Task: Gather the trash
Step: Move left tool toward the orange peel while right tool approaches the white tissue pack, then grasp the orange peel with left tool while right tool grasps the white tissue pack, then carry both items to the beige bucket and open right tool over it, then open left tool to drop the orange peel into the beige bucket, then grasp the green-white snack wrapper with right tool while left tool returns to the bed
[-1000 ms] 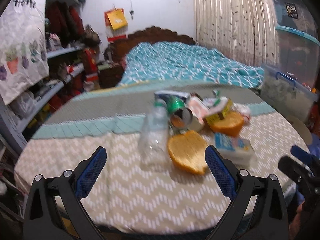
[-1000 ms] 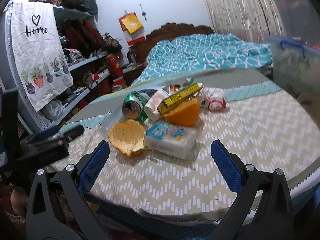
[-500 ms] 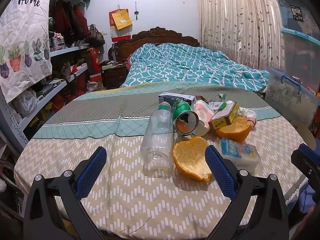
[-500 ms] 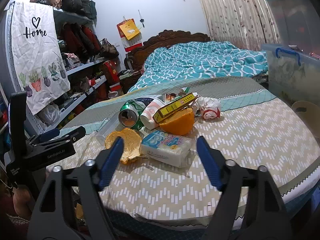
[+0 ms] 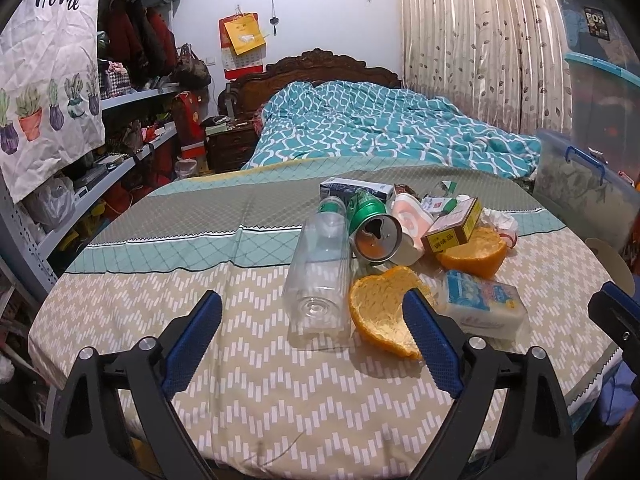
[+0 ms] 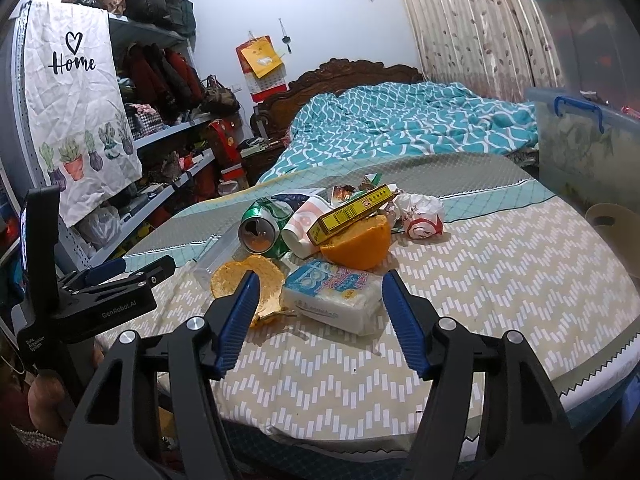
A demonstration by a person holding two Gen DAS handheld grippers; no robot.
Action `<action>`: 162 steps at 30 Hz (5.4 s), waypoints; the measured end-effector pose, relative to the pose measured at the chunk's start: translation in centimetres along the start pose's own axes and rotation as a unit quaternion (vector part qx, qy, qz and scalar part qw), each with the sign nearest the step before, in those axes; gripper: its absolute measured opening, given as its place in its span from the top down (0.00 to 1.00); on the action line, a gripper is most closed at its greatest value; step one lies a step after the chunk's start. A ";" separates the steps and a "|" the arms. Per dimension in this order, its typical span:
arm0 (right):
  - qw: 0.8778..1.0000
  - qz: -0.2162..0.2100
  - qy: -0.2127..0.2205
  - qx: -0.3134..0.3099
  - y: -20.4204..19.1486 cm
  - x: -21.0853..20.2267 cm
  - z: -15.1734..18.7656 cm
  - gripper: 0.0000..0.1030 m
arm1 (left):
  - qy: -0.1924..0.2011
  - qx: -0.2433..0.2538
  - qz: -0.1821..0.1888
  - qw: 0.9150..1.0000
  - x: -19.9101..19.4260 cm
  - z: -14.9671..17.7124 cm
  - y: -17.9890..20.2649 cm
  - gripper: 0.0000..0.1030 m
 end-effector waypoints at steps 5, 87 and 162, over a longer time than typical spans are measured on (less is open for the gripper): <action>1.000 -0.005 -0.006 0.002 0.2 0.4 0.1 0.36 | -0.027 -0.014 0.025 0.999 0.8 0.6 -0.2 0.28; 0.907 0.343 0.094 0.223 41.5 -14.6 0.6 0.17 | -0.225 0.221 0.414 0.854 1.0 -2.1 58.5 0.32; 0.943 -0.005 -0.317 0.098 13.6 32.8 -10.4 0.73 | -0.100 -0.119 0.239 0.959 12.5 -2.1 -6.9 0.27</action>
Point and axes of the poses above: each gripper's, at about its wrist camera, not at the fingertips, and x roughly the way its jaws point, y to its right, z to its underside, the point moved 9 cm from there along x, roughly the way its jaws point, and after that the axes turned 11 degrees about -z, right-handed, at the moved point
